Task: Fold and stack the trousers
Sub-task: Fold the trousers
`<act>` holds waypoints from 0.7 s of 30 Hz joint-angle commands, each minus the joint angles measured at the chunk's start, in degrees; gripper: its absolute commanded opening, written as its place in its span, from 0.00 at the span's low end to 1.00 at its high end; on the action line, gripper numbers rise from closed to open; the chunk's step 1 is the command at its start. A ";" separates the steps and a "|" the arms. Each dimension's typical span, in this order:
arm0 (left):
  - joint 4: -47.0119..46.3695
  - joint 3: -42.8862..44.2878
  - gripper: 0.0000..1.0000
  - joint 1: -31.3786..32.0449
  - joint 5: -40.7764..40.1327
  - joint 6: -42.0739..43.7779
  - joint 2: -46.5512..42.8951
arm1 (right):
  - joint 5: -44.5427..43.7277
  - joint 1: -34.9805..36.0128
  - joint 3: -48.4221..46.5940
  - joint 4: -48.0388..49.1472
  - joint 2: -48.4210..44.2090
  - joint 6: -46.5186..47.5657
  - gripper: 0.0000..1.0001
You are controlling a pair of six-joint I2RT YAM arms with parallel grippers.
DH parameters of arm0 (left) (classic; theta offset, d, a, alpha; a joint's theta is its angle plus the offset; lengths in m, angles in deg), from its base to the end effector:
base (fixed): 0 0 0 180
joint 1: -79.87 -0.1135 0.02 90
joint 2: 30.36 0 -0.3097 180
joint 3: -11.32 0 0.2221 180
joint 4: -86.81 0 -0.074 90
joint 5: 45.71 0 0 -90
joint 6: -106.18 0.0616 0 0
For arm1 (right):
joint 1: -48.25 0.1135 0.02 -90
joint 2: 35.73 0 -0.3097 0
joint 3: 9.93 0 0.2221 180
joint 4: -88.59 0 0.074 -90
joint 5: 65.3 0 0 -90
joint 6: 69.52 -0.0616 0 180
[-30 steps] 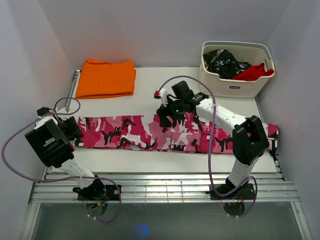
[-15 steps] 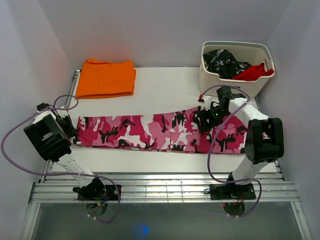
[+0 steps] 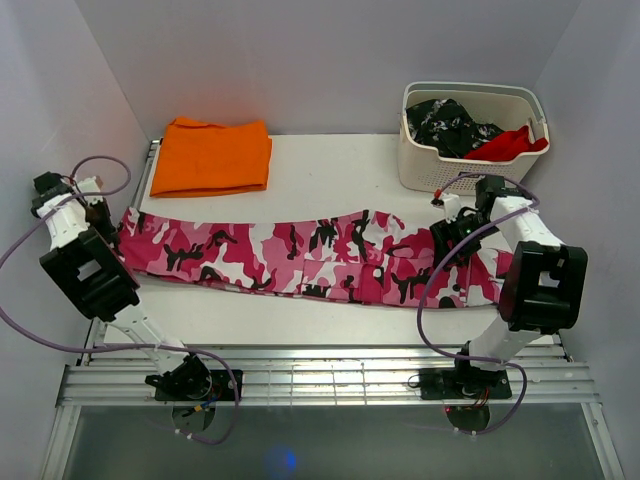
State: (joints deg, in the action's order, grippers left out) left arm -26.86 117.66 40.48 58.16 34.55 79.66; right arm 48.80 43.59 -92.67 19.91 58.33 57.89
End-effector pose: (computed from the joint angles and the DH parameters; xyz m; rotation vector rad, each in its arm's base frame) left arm 0.3134 0.2382 0.2645 -0.4389 2.6857 -0.0582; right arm 0.2834 0.0021 0.2506 -0.8373 2.6644 0.4687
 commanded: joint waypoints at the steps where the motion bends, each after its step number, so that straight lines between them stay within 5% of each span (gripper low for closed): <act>1: 4.25 5.91 0.00 0.54 4.32 2.19 -7.36 | -1.15 -0.78 -1.49 -4.02 -1.60 4.15 0.70; 14: 9.91 6.10 0.00 20.75 21.36 -6.93 -18.51 | -5.55 -0.87 3.78 -0.60 2.00 2.76 0.61; 21: -2.90 -6.00 0.00 36.11 29.39 -21.95 -24.83 | -5.55 -0.87 6.42 1.33 3.41 2.14 0.58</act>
State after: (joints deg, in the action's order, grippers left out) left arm -23.06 116.44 71.32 81.83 21.37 59.81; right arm 43.18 42.76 -87.32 20.54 61.15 60.71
